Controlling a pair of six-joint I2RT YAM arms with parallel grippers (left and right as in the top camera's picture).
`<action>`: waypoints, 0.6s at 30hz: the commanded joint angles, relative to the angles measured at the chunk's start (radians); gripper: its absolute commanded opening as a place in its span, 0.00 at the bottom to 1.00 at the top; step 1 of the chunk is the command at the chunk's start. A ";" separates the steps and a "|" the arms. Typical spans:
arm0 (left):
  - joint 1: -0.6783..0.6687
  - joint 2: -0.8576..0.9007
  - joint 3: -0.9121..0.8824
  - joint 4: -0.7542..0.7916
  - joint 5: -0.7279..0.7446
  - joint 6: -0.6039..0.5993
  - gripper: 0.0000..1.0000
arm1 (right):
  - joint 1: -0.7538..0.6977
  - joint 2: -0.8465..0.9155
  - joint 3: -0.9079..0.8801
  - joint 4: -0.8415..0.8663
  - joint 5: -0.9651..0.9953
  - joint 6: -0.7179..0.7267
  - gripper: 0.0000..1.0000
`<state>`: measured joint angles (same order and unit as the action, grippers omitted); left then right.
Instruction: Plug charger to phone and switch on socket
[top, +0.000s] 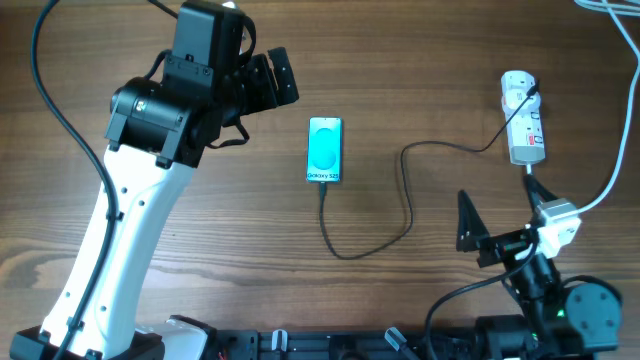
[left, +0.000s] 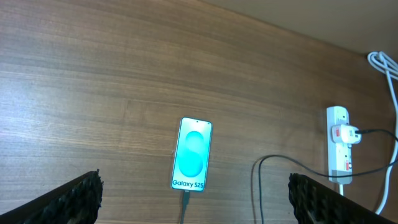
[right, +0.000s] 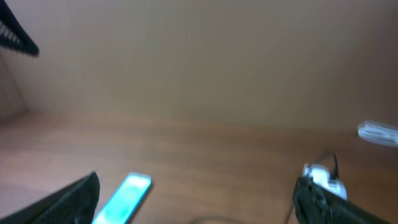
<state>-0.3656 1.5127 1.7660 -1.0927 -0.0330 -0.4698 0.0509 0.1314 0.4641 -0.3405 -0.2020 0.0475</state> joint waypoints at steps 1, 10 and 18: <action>0.003 -0.001 -0.006 0.003 -0.014 -0.010 1.00 | 0.014 -0.085 -0.129 0.111 -0.013 0.004 1.00; 0.003 -0.001 -0.006 0.003 -0.014 -0.010 1.00 | 0.015 -0.128 -0.362 0.360 0.000 0.005 1.00; 0.003 -0.001 -0.006 0.003 -0.014 -0.009 1.00 | 0.016 -0.128 -0.459 0.502 0.048 0.003 1.00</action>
<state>-0.3656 1.5127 1.7660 -1.0924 -0.0330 -0.4698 0.0631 0.0177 0.0185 0.1448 -0.1902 0.0475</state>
